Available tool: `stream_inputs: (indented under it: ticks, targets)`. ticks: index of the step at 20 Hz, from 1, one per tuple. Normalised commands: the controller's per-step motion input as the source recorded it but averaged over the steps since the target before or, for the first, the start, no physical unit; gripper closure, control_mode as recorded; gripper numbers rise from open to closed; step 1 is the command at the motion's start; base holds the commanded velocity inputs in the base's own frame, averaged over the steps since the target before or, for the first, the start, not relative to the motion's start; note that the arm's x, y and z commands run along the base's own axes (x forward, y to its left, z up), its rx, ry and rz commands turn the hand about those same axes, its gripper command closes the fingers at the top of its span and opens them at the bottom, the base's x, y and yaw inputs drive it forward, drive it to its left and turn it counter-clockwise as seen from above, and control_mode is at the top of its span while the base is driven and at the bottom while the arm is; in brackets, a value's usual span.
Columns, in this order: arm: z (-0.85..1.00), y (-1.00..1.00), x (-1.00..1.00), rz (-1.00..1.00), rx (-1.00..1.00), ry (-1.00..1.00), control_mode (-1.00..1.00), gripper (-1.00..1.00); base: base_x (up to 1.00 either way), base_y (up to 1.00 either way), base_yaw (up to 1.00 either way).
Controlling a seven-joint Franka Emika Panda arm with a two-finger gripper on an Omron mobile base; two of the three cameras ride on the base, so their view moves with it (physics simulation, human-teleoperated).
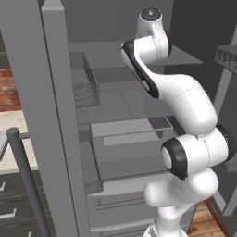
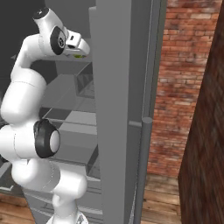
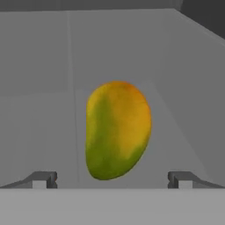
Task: Pick the mango and peach from the fridge and place them inside the tupperware on the counter.
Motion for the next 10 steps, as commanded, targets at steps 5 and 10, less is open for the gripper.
stream_inputs:
  ticks: [5,10]
  targets:
    - [-0.01,0.00,0.54,0.00,-0.05,0.00,-1.00,-1.00,0.00,0.00,0.00]
    - [-0.10,-0.04,0.27,0.00,-0.01,0.04,-1.00,-1.00,0.00,0.00,0.00]
